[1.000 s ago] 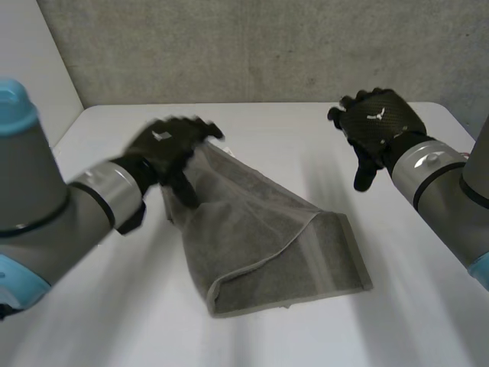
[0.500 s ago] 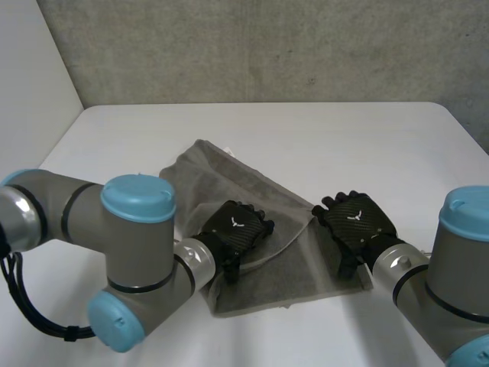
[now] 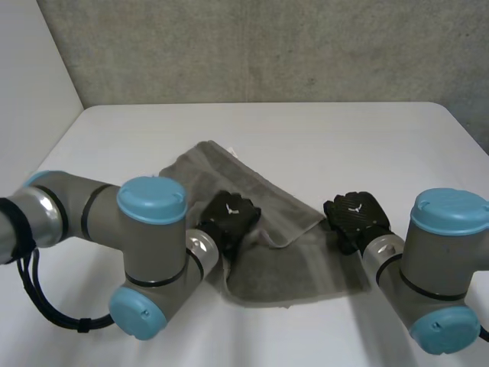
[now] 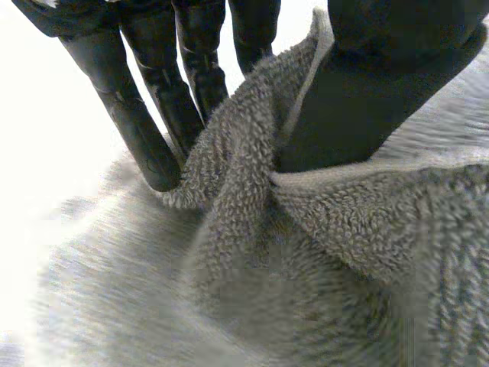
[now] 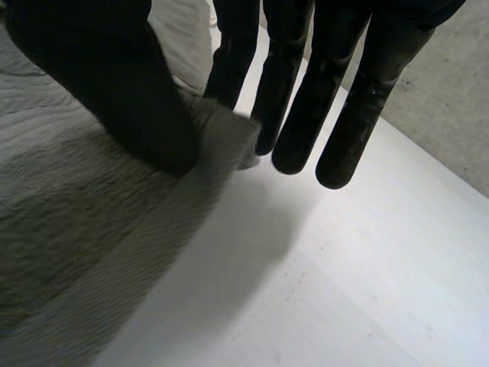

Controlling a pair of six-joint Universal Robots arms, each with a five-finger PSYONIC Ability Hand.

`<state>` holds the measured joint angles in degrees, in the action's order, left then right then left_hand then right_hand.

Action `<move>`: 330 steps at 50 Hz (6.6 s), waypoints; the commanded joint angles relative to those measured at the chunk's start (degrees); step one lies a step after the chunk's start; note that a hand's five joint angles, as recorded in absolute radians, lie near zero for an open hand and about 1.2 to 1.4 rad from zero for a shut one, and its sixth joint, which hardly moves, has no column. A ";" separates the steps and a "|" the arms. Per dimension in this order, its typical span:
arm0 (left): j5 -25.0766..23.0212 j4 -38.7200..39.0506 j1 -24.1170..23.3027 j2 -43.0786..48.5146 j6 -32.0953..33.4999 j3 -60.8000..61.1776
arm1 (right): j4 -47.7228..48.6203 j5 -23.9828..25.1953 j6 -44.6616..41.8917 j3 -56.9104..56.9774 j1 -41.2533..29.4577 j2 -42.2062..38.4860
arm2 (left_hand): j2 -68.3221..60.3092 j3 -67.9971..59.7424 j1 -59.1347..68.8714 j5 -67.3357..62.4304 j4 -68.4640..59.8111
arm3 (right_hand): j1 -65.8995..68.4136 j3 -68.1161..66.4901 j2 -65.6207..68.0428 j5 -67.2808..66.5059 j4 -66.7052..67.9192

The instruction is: Fold the towel.

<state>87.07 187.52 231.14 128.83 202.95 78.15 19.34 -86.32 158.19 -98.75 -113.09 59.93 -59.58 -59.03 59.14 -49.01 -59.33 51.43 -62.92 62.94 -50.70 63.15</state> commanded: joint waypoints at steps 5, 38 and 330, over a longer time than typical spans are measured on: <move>8.37 6.45 0.88 -10.43 -5.27 1.48 | 0.09 -0.16 -0.34 3.30 1.90 0.09 | -13.71 -14.27 14.15 -14.28 -13.97 | 28.57 -17.08 17.06 -19.30 16.85; 11.54 9.18 12.32 -9.48 -20.32 10.01 | -16.79 3.70 6.07 -6.72 3.14 20.48 | 6.13 5.58 -5.70 5.57 5.88 | -16.62 28.10 -28.12 25.88 -28.34; -25.18 4.87 26.03 -27.14 21.78 29.16 | -1.67 0.98 -22.04 -0.75 8.15 6.78 | 22.94 22.39 -22.51 22.38 22.69 | 28.57 -17.08 17.06 -19.30 16.85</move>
<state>70.76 192.37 258.15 102.11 224.99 105.59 17.86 -85.32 136.00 -99.46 -105.02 66.67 -48.06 -48.07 47.87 -38.16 -48.05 55.80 -68.18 67.72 -57.12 68.31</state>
